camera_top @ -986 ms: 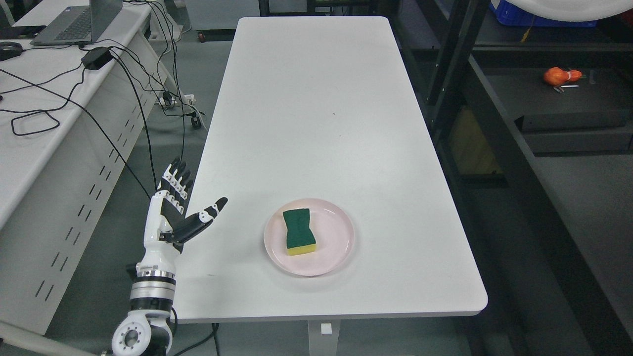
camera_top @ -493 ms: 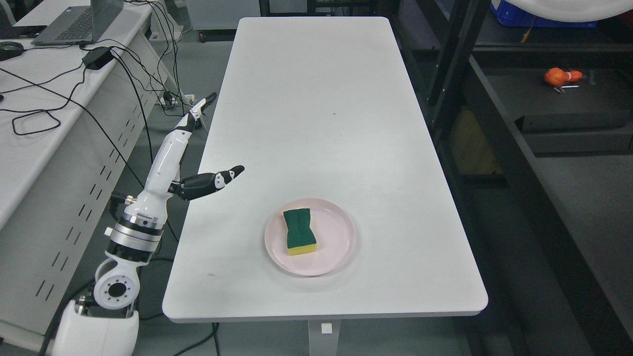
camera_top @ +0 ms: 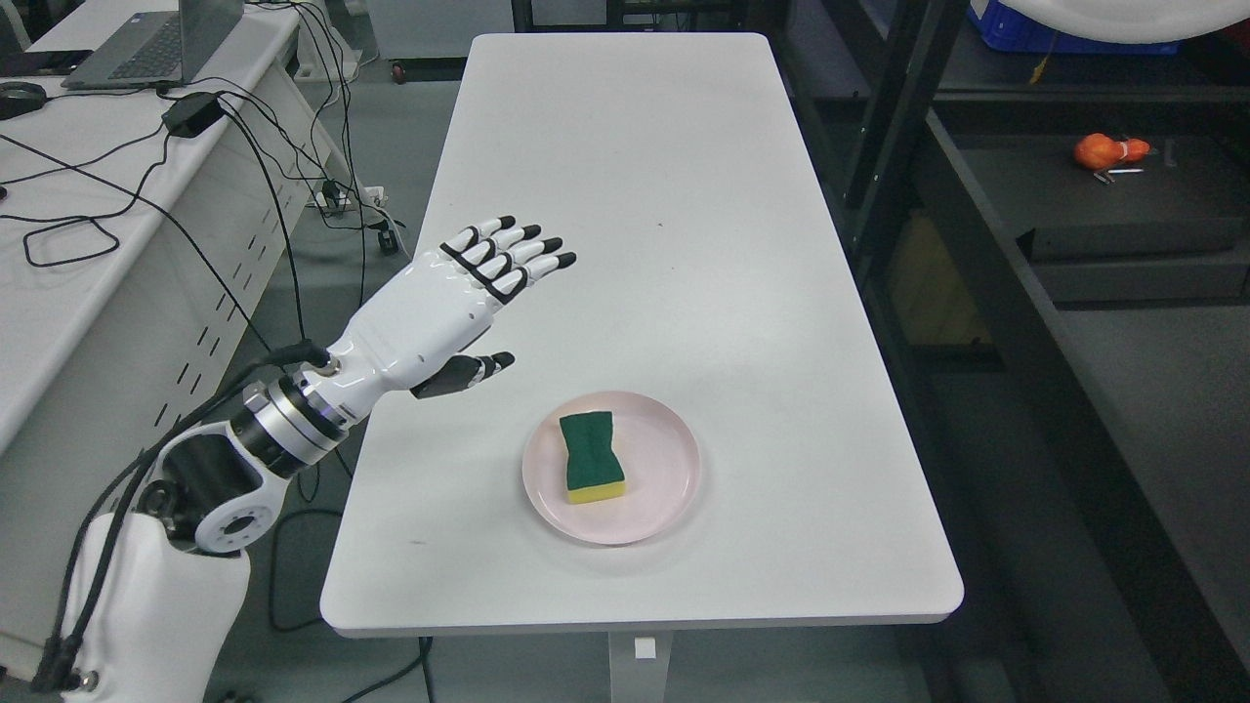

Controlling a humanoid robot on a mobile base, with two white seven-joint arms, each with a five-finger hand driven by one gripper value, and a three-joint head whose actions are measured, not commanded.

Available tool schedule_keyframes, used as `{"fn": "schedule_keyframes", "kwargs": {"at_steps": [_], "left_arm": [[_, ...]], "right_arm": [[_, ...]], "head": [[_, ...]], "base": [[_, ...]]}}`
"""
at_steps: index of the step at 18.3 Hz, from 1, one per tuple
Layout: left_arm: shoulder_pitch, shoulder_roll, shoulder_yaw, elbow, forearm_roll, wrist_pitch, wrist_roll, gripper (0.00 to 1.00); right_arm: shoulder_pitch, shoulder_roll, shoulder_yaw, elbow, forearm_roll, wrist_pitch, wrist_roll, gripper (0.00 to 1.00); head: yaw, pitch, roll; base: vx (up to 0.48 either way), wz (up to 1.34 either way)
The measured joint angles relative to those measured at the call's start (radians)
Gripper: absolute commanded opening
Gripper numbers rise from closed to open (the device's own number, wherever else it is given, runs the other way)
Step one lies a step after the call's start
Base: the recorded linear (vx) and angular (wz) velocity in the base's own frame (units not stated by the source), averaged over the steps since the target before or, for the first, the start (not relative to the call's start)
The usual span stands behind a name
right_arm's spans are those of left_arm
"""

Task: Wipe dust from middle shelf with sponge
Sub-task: 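Lower the left hand over the green-yellow sponge on the plate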

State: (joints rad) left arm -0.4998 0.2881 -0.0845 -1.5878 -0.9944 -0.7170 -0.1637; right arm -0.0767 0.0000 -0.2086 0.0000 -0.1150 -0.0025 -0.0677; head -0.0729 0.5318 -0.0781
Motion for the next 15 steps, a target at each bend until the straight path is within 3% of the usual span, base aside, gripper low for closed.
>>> {"fn": "schedule_keyframes", "kwargs": {"at_steps": [8,15], "left_arm": [[-0.059,0.056,-0.191,0.042,-0.201,-0.010,0.000,0.95],[-0.085,0.054,-0.295,0.097,-0.314,-0.014,0.000,0.95]], "right_arm": [[0.000,0.000,0.000,0.000,0.000,0.000,-0.004,1.00],[0.000,0.000,0.000,0.000,0.000,0.000,-0.004,1.00]], "head": [[0.0000,0.000,0.000],[0.0000,0.000,0.000]], "base": [[0.000,0.00],[0.000,0.00]]}}
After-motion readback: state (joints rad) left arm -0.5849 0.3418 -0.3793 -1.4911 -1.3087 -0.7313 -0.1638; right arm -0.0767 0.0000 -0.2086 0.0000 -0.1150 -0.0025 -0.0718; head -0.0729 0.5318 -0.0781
